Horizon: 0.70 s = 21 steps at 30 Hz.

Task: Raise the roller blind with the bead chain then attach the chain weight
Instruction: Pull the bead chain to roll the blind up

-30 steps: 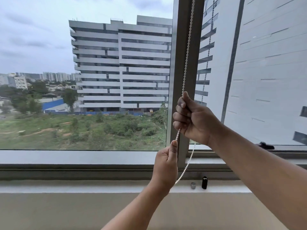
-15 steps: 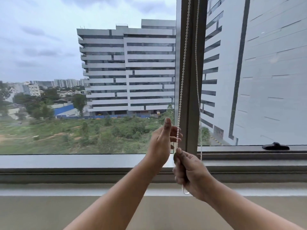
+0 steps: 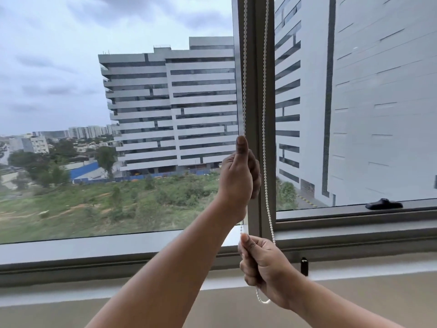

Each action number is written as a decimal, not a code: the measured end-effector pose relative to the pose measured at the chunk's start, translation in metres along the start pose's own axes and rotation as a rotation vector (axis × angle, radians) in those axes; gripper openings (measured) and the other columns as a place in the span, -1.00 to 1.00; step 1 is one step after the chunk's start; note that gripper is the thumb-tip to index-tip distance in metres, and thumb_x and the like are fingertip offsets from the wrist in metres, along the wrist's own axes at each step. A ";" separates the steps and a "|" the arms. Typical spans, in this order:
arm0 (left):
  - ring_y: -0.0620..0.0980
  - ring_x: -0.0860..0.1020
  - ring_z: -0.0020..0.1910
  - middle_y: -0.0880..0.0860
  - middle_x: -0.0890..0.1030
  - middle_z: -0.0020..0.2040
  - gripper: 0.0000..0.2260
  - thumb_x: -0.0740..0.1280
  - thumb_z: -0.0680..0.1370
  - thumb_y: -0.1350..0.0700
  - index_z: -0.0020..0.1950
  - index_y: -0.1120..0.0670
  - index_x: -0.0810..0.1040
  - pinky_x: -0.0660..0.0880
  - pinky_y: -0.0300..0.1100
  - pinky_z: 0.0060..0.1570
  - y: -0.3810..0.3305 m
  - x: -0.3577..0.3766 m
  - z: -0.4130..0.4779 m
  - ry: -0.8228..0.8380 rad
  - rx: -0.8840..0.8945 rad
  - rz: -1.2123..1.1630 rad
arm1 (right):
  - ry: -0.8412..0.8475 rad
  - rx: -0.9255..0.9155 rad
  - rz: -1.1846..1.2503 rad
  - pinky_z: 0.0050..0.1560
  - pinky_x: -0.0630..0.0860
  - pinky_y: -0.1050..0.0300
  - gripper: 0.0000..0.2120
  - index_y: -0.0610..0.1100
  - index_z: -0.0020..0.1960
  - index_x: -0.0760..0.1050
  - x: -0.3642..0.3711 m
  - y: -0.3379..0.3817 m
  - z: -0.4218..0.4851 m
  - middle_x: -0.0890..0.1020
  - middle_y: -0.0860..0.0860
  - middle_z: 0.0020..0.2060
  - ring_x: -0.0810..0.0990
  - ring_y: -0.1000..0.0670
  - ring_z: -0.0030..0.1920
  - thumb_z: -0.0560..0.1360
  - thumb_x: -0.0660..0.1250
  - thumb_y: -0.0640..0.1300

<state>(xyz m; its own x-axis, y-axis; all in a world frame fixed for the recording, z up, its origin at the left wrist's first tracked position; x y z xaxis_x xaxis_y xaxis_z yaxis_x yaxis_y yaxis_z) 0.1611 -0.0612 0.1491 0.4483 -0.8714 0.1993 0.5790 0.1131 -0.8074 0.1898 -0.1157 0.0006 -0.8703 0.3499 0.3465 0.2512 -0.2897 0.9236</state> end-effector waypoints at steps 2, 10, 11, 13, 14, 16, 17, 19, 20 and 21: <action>-0.14 0.20 -0.69 -0.11 0.27 -0.62 -0.41 0.04 0.66 -0.20 -0.55 -0.03 0.25 0.16 -0.42 -0.59 0.002 0.001 -0.002 0.026 0.004 -0.003 | 0.004 -0.017 -0.039 -0.62 0.15 0.35 -0.62 -0.04 -0.45 0.38 -0.005 -0.001 0.000 0.23 0.08 -0.65 0.13 0.12 -0.65 0.46 0.29 0.12; -0.17 0.20 -0.70 -0.11 0.26 -0.62 -0.43 0.06 0.66 -0.15 -0.55 -0.04 0.26 0.13 -0.42 -0.62 0.065 -0.011 -0.042 -0.008 -0.091 0.016 | 0.068 -0.002 -0.578 -0.49 0.26 0.26 -0.63 -0.02 -0.34 0.53 -0.041 -0.030 -0.008 0.50 0.07 -0.55 0.40 0.10 -0.54 0.59 0.20 0.07; -0.16 0.19 -0.69 -0.10 0.26 -0.62 -0.45 0.08 0.63 -0.18 -0.55 -0.03 0.26 0.13 -0.42 -0.62 0.076 -0.013 -0.050 -0.022 -0.114 0.017 | 0.091 0.008 -0.642 -0.42 0.32 0.28 -0.66 -0.02 -0.27 0.55 -0.046 -0.026 -0.008 0.59 0.10 -0.48 0.50 0.12 -0.46 0.64 0.17 -0.03; -0.14 0.16 -0.68 -0.07 0.23 -0.62 -0.48 0.12 0.57 -0.22 -0.54 -0.03 0.24 0.11 -0.40 -0.61 0.093 -0.017 -0.062 -0.059 -0.153 0.009 | 0.098 0.000 -0.684 -0.30 0.41 0.35 -0.69 -0.08 -0.18 0.54 -0.052 -0.008 -0.003 0.67 0.15 -0.38 0.58 0.19 -0.33 0.66 0.14 -0.21; -0.13 0.15 -0.68 -0.06 0.22 -0.62 -0.49 0.13 0.56 -0.22 -0.54 -0.02 0.24 0.10 -0.39 -0.61 0.101 -0.018 -0.068 -0.071 -0.170 0.008 | 0.080 -0.013 -0.640 -0.27 0.47 0.35 -0.72 -0.15 -0.15 0.54 -0.055 0.004 0.002 0.67 0.13 -0.38 0.60 0.17 -0.32 0.66 0.14 -0.26; -0.13 0.13 -0.68 -0.05 0.20 -0.62 -0.48 0.12 0.56 -0.23 -0.55 -0.01 0.24 0.08 -0.37 -0.62 0.113 -0.020 -0.078 -0.078 -0.204 0.009 | 0.005 -0.055 -0.561 -0.20 0.57 0.22 -0.77 -0.26 -0.04 0.57 -0.060 0.033 0.014 0.68 0.02 -0.32 0.62 0.07 -0.31 0.65 0.16 -0.26; -0.14 0.13 -0.68 -0.06 0.20 -0.61 -0.48 0.12 0.56 -0.23 -0.54 -0.01 0.25 0.06 -0.37 -0.61 0.116 -0.020 -0.082 -0.075 -0.217 0.006 | -0.043 -0.075 -0.555 -0.14 0.57 0.11 -0.77 -0.25 0.00 0.59 -0.061 0.049 0.020 0.69 -0.02 -0.28 0.64 0.05 -0.29 0.65 0.16 -0.24; -0.13 0.11 -0.65 -0.08 0.18 -0.58 -0.49 0.12 0.56 -0.24 -0.53 -0.02 0.25 0.04 -0.35 -0.60 0.120 -0.018 -0.086 -0.070 -0.238 0.017 | -0.094 -0.099 -0.513 -0.09 0.51 -0.01 -0.74 -0.18 -0.01 0.61 -0.059 0.080 0.030 0.72 -0.06 -0.20 0.67 -0.01 -0.22 0.65 0.15 -0.18; -0.12 0.11 -0.64 -0.08 0.18 -0.58 -0.49 0.12 0.55 -0.25 -0.53 -0.02 0.24 0.04 -0.34 -0.59 0.121 -0.017 -0.087 -0.068 -0.244 0.036 | -0.095 -0.103 -0.462 -0.10 0.49 -0.01 -0.73 -0.17 -0.01 0.60 -0.054 0.095 0.034 0.72 -0.10 -0.15 0.67 -0.07 -0.15 0.65 0.14 -0.14; -0.11 0.12 -0.64 -0.07 0.18 -0.58 -0.48 0.12 0.55 -0.25 -0.54 -0.02 0.23 0.05 -0.35 -0.59 0.121 -0.015 -0.087 -0.064 -0.245 0.054 | -0.087 -0.106 -0.410 -0.11 0.49 0.00 -0.71 -0.17 0.01 0.59 -0.048 0.108 0.037 0.72 -0.13 -0.11 0.66 -0.13 -0.09 0.65 0.12 -0.08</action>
<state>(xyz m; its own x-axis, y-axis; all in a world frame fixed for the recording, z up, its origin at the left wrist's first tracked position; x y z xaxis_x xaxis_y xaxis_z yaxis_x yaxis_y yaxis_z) 0.1651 -0.0764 0.0003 0.5206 -0.8345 0.1806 0.3745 0.0330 -0.9267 0.2746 -0.1312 0.0895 -0.8491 0.5274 -0.0289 -0.1566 -0.1990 0.9674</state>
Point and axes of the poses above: each hand's wrist, its own z-axis towards the middle knuckle, its own x-axis out of the palm, y = z × x, the point moved 3 cm from there along z, towards the middle knuckle
